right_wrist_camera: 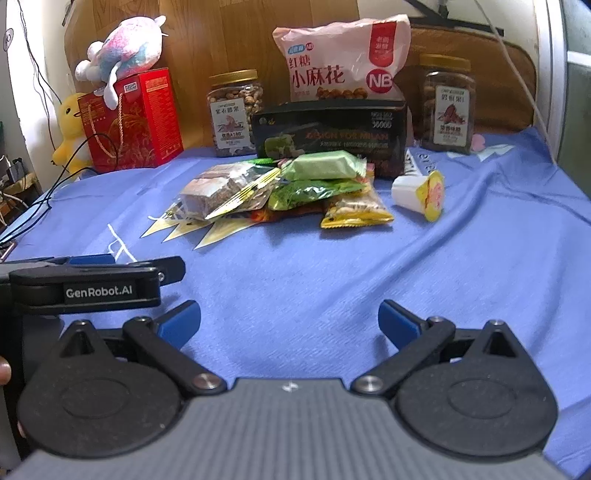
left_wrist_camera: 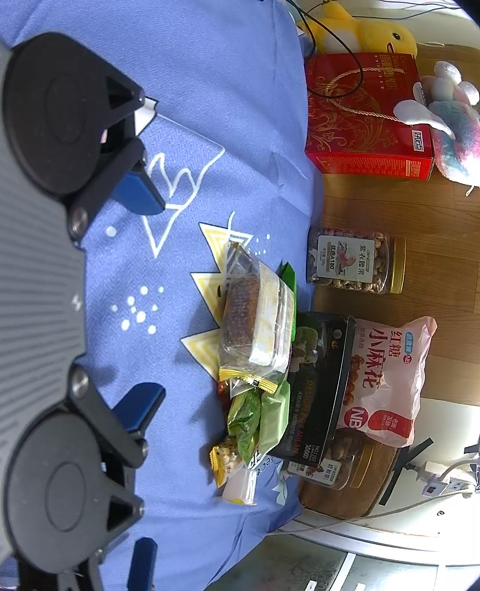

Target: Organize snacks

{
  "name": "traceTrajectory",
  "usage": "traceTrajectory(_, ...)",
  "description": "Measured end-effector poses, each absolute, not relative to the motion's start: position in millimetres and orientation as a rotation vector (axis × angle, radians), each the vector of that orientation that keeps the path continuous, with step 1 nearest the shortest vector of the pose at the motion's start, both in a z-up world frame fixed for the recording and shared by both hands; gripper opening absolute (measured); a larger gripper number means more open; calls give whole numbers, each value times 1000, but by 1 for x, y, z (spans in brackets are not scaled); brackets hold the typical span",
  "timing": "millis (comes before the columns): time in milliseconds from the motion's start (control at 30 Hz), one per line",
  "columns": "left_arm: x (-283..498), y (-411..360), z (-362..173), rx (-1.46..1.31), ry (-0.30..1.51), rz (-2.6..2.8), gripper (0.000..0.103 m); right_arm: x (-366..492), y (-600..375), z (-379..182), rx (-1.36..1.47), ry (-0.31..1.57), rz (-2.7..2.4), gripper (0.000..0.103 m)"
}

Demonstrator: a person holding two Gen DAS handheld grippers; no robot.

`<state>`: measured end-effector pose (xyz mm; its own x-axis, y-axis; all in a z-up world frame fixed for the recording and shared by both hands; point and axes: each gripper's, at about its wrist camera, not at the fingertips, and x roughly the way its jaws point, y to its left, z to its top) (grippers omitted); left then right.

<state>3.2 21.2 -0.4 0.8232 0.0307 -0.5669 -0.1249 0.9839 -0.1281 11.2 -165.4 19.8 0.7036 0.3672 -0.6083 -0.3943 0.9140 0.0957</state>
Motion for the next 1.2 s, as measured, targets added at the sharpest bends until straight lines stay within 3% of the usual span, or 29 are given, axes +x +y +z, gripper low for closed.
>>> traceTrajectory(1200, 4, 18, -2, -148, 609, 90, 101, 23, -227, 35, -15, 594, 225, 103)
